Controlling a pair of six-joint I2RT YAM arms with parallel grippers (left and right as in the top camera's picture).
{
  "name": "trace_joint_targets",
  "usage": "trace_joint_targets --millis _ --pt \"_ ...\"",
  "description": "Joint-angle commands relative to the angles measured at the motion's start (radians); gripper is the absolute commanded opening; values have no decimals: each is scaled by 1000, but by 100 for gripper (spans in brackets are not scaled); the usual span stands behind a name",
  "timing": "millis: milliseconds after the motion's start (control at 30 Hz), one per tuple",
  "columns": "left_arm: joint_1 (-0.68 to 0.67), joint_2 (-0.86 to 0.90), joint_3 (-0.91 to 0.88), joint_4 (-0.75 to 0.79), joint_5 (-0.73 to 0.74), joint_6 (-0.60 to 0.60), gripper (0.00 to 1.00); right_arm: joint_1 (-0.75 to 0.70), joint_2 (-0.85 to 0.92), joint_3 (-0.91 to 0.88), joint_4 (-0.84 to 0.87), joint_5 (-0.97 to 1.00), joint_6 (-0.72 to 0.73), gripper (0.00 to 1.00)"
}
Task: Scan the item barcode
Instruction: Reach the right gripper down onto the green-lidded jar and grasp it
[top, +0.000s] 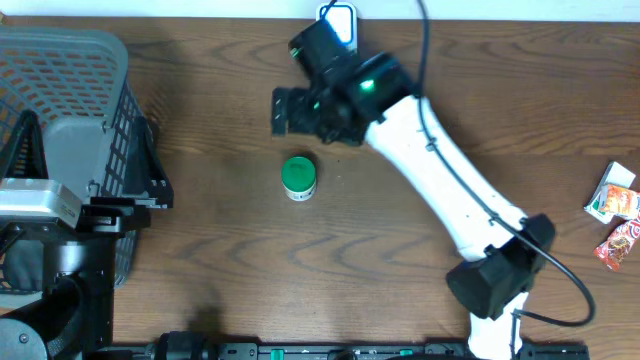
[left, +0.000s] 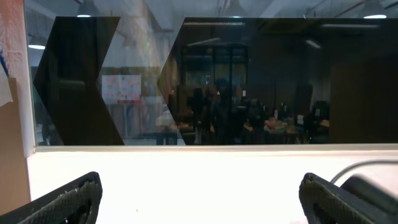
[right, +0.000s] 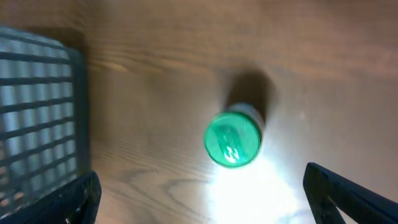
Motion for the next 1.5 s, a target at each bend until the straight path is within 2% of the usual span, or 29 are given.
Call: trace_joint_targets --millis 0,100,300,867,1000,1267,1400,1467 --pt "-4 -10 3 5 13 -16 99 16 79 -3 -47 103 162 99" --pt "-4 -10 3 5 13 -16 99 18 146 -3 -95 82 184 99" --pt "-4 -10 3 5 13 -15 99 34 239 -3 -52 -16 189 99" --pt "-4 -10 3 5 13 -15 99 81 388 -3 -53 -51 217 99" --pt "-4 -10 3 5 12 -14 99 81 404 -3 -51 -45 217 95" --pt "-4 -10 3 5 12 -14 99 71 404 -5 -53 -6 180 75" --pt "-4 -10 3 5 12 -14 99 59 404 -6 -54 5 158 70" --pt "-4 -10 3 5 12 -15 99 56 404 -6 -54 6 148 64"
